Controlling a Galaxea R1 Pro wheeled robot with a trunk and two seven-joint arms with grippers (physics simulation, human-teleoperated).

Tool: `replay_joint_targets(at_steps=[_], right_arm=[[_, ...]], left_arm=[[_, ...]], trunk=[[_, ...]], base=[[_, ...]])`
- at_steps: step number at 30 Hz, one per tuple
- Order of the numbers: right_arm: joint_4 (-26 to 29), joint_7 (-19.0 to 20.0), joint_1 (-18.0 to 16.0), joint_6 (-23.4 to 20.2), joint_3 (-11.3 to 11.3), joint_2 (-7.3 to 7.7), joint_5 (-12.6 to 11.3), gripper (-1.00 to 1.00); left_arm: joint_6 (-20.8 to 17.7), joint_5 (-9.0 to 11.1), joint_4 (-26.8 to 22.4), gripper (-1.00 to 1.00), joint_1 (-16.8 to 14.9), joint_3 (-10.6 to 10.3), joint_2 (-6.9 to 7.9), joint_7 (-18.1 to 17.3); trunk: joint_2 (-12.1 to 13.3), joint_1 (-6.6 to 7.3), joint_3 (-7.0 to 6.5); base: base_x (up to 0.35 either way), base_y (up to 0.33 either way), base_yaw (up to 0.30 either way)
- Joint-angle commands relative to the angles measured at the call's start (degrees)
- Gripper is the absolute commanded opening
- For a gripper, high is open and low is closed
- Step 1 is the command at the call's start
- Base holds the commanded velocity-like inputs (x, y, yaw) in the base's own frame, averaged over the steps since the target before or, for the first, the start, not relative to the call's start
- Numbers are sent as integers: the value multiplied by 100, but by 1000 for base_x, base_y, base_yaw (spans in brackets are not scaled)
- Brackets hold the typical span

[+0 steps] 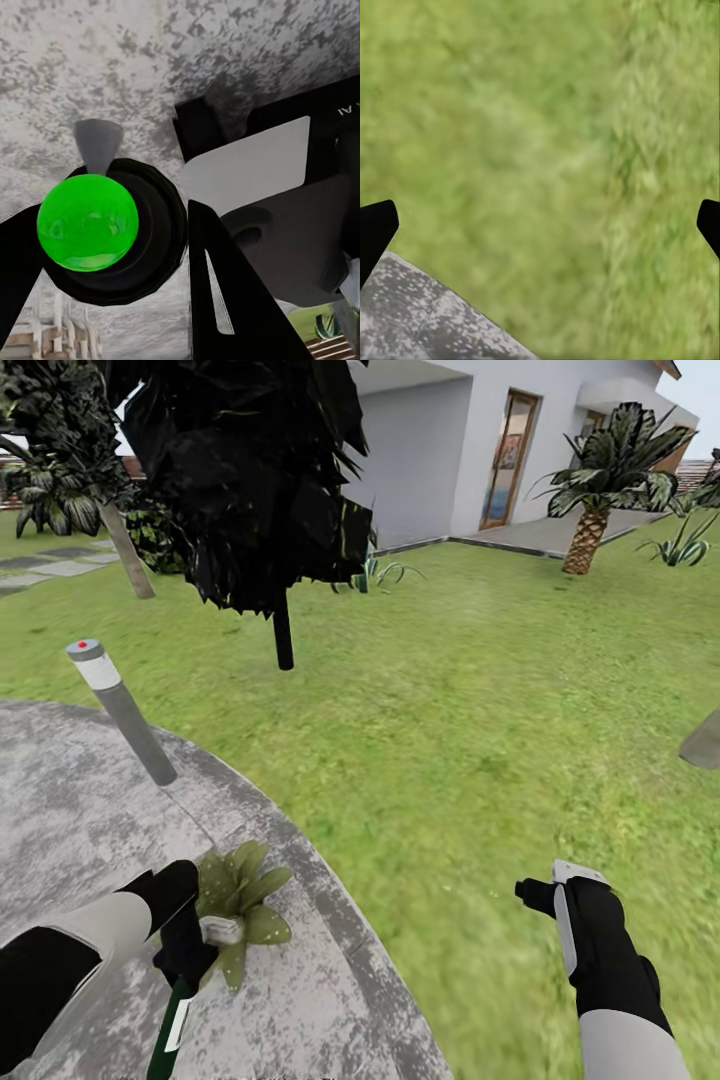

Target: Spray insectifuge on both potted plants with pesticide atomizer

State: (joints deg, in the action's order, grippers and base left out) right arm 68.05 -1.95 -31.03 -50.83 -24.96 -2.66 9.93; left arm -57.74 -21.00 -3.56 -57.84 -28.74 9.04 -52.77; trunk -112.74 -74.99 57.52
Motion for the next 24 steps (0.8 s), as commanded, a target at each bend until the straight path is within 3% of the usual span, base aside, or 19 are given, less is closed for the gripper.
replay_joint_targets(at_steps=[1,7,18,24], right_arm=[[6,10,-3,-23,-9,-6,27,100],[6,10,-3,-23,-9,-7,27,100],[7,10,-4,-23,-9,-6,27,100],[8,10,-3,-23,-9,-7,27,100]], left_arm=[[-27,-62,-14,-100,0,9,2,-57],[-27,-46,-14,-100,1,26,-7,-58],[-35,-46,-14,-100,1,10,-8,-58],[-36,-60,-14,-100,-2,1,-8,-58]], trunk=[[-2,1,7],[-2,1,19],[-2,1,22],[-2,1,22]], base=[[0,0,272],[0,-5,257],[80,-133,31],[62,-50,176]])
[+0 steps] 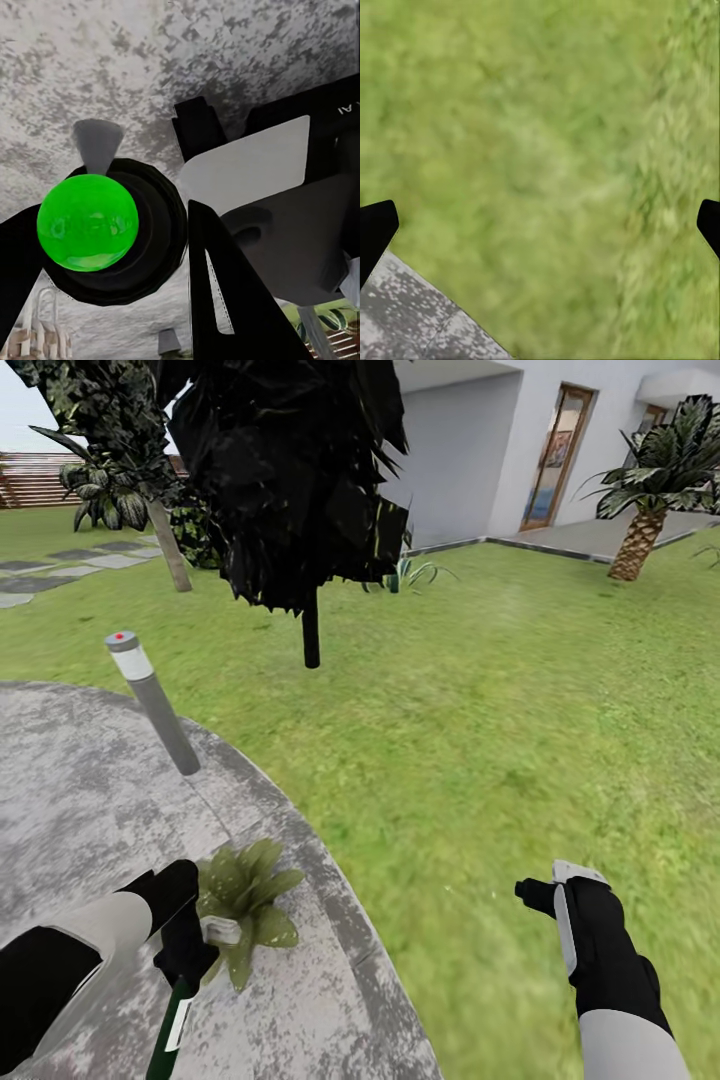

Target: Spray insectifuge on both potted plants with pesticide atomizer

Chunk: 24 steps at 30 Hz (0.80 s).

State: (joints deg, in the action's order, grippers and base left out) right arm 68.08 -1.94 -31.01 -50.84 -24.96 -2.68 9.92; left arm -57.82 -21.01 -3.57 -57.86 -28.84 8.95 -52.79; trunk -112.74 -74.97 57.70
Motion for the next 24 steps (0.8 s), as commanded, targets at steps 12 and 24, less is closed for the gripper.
replay_joint_targets(at_steps=[12,24], right_arm=[[11,10,-2,-23,-15,4,28,100],[13,10,-2,-23,-14,4,28,100]], left_arm=[[-32,-88,-36,-100,-76,-2,-49,-47],[-31,-97,-30,-100,-328,-76,-95,-47]], trunk=[[-2,-1,3],[-2,-1,-15]], base=[[62,-57,-3],[0,0,-117]])
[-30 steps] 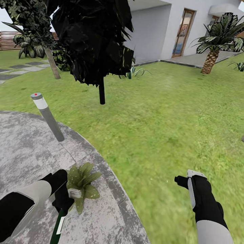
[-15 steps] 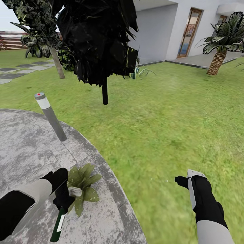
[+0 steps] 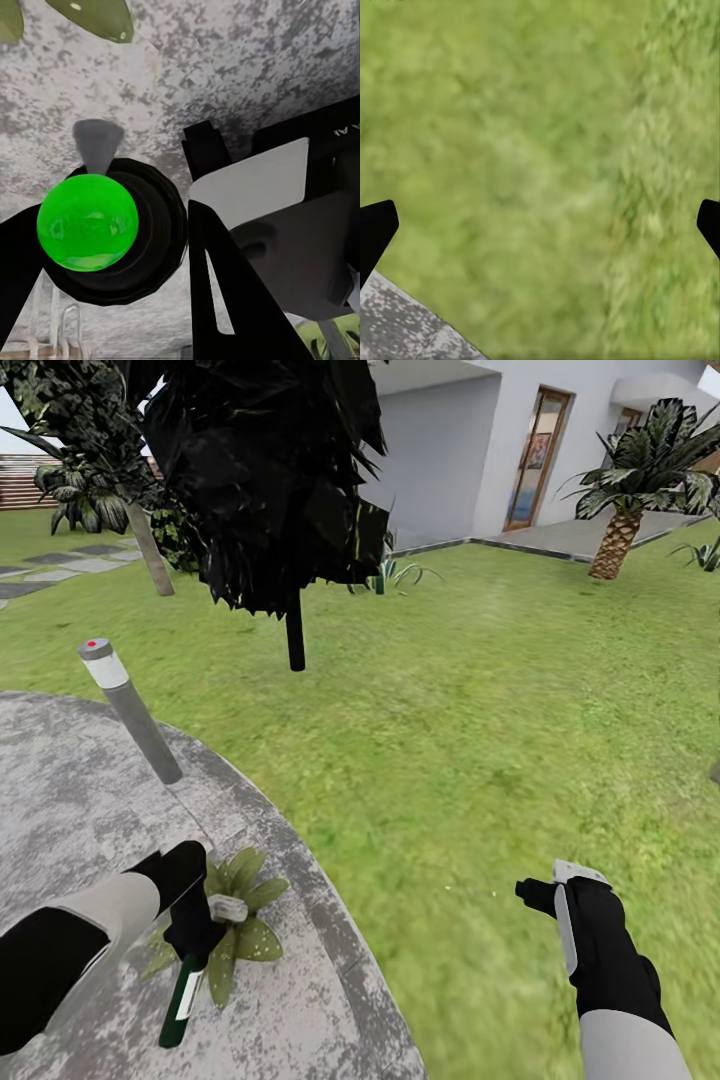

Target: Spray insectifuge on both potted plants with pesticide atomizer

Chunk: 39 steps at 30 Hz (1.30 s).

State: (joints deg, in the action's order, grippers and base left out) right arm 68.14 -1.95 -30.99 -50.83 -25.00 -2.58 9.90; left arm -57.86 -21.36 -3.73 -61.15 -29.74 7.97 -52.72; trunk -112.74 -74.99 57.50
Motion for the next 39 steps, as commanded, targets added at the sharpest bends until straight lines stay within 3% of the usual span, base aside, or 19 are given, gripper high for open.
replay_joint_targets(at_steps=[1,7,39], right_arm=[[6,11,-6,-23,-9,-5,29,100],[6,11,-7,-23,-7,-5,29,100],[6,11,-8,-23,-11,-5,29,100]], left_arm=[[-26,-61,-14,-100,9,13,3,-54],[-24,-51,-14,-100,215,12,-6,-54],[-26,-52,2,-100,226,12,3,-54]], trunk=[[-2,1,4],[-2,1,18],[-2,1,39]], base=[[0,-7,-2],[0,-202,131],[50,-115,50]])
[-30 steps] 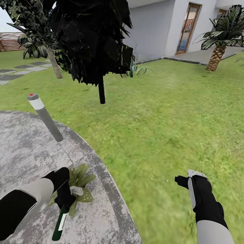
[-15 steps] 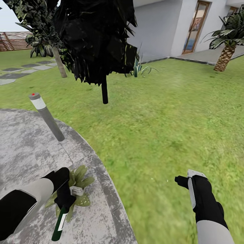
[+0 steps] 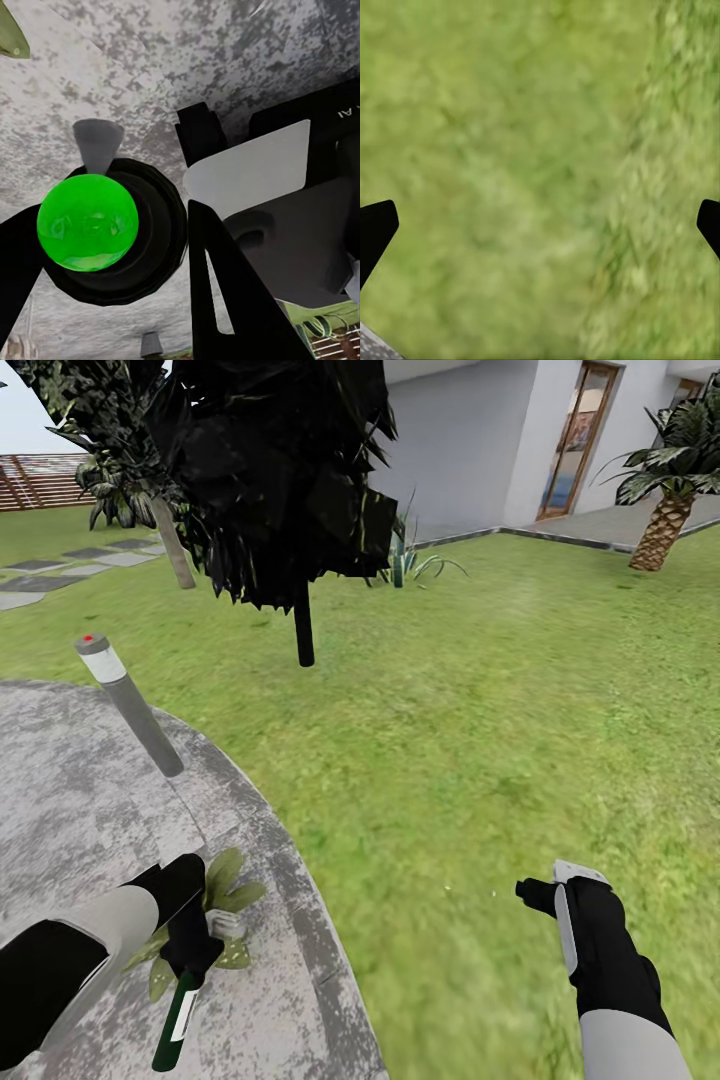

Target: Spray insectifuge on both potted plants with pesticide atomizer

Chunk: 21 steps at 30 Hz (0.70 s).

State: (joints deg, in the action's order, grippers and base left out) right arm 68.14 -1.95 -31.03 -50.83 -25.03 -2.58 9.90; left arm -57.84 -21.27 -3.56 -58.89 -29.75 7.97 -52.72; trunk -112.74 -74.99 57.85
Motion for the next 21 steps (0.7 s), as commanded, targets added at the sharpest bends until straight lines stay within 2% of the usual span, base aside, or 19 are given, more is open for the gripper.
replay_joint_targets(at_steps=[1,11,21], right_arm=[[7,11,-3,-23,-10,-5,30,100],[7,11,-1,-23,-10,-5,30,100],[7,11,-3,-23,-11,-5,30,100]], left_arm=[[-27,-61,-14,-100,0,13,3,-54],[-27,-61,-13,-100,0,13,3,-54],[-28,-61,-13,-100,0,13,3,-54]], trunk=[[-2,1,5],[-2,1,5],[-2,1,5]], base=[[0,-11,0],[7,-316,0],[124,-324,34]])
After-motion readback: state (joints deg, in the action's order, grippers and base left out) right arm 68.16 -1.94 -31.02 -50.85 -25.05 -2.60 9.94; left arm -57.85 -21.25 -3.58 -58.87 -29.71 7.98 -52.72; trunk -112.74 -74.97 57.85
